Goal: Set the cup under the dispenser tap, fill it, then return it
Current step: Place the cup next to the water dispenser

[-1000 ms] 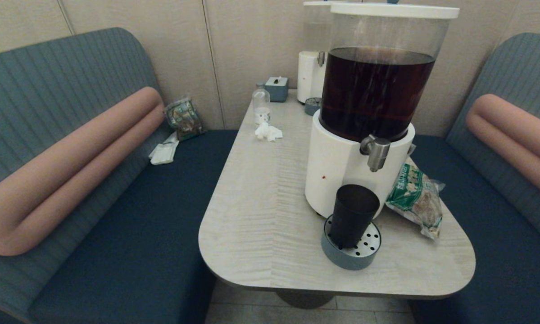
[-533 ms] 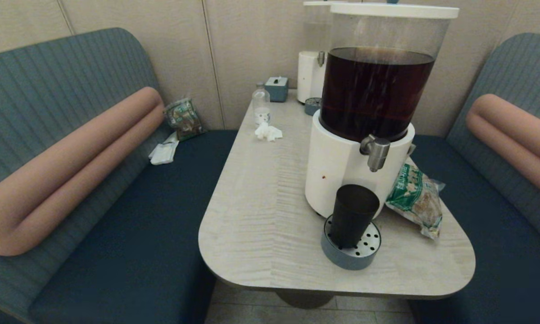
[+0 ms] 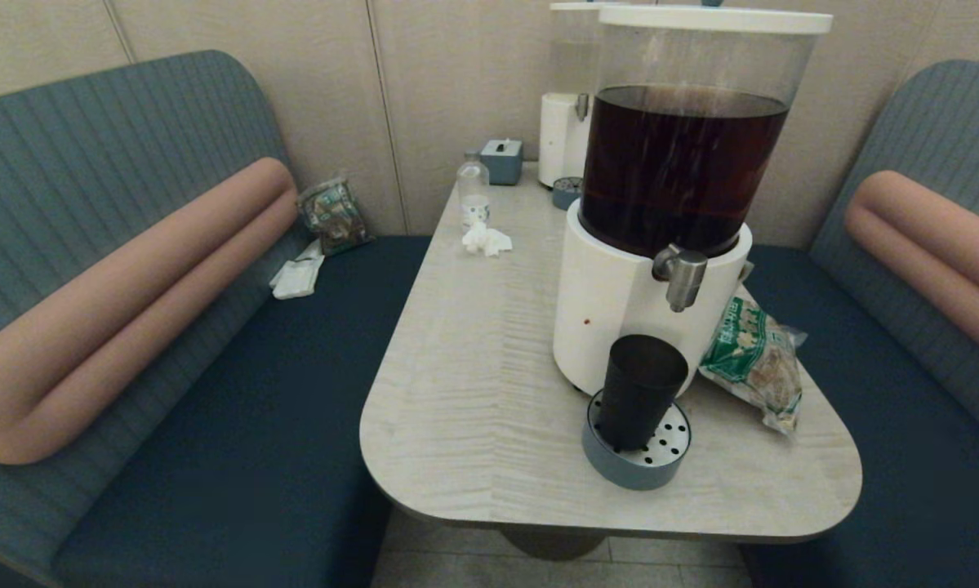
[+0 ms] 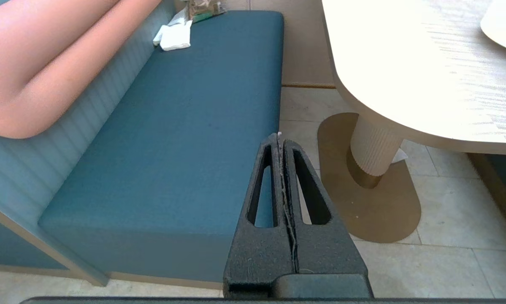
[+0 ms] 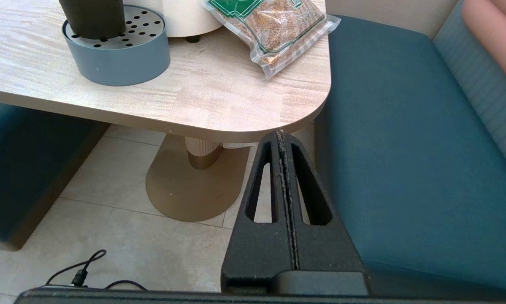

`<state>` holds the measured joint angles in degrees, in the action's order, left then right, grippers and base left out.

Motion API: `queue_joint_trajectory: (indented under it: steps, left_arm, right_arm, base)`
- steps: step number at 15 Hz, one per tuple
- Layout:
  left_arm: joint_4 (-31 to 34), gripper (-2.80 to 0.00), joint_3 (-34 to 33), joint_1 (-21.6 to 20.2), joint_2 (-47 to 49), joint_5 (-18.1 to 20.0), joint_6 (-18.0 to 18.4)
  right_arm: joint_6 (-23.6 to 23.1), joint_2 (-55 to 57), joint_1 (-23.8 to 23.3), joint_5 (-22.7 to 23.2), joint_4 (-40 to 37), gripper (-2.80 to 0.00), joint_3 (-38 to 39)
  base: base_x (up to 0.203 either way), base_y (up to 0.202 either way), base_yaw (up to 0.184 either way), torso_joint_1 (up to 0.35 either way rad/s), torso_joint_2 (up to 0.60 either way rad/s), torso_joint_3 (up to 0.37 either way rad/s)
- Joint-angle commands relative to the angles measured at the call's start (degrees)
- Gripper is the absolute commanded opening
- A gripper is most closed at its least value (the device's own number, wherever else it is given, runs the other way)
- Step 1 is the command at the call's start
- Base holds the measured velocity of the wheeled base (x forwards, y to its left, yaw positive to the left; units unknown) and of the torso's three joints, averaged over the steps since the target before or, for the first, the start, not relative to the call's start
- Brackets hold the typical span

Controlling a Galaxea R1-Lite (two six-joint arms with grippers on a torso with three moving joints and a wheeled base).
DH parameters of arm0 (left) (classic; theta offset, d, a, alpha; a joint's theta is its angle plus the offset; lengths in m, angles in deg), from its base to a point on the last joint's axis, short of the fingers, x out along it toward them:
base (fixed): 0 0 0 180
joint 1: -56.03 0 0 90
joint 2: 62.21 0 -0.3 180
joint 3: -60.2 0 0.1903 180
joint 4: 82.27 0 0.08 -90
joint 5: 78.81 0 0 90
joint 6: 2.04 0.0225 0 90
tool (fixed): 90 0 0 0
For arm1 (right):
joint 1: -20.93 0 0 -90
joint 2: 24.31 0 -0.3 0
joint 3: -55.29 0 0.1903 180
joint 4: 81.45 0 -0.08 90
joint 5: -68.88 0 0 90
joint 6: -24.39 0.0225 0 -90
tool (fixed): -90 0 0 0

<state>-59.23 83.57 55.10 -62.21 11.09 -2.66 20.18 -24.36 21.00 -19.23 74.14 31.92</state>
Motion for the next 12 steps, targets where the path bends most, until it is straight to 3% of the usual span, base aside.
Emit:
queue_joint_trajectory:
  steps: [1, 3, 7, 10, 12]
  left_arm:
    - [-0.02, -2.8, 0.0, -0.04, 0.09, 0.0, -0.42]
    - [0.02, -2.8, 1.19, -0.02, 0.09, 0.34, -0.96]
    - [4.5, -2.8, 13.09, -0.02, 3.88, 4.67, -1.36]
    - [4.89, -2.8, 28.11, 0.02, 18.91, 11.07, -4.21]
    - [0.73, -2.8, 35.3, 0.03, 31.07, 15.99, -5.8]
  right_arm:
    - [-0.01, -0.04, 0.01, 0.04, -0.01, -2.8, 0.09]
    - [-0.01, -0.04, 0.01, 0.04, -0.01, -2.8, 0.09]
    - [-0.01, -0.04, 0.01, 0.04, -0.01, -2.8, 0.09]
    - [-0.01, -0.04, 0.01, 0.04, -0.01, -2.8, 0.09]
    - [-0.01, -0.04, 0.01, 0.04, -0.01, -2.8, 0.09]
  base:
    - [0.0, 0.0, 0.0, 0.0, 0.0, 0.0]
    - [0.0, 0.0, 0.0, 0.0, 0.0, 0.0]
    - [0.0, 0.0, 0.0, 0.0, 0.0, 0.0]
    - [0.0, 0.0, 0.0, 0.0, 0.0, 0.0]
    - [0.0, 0.0, 0.0, 0.0, 0.0, 0.0]
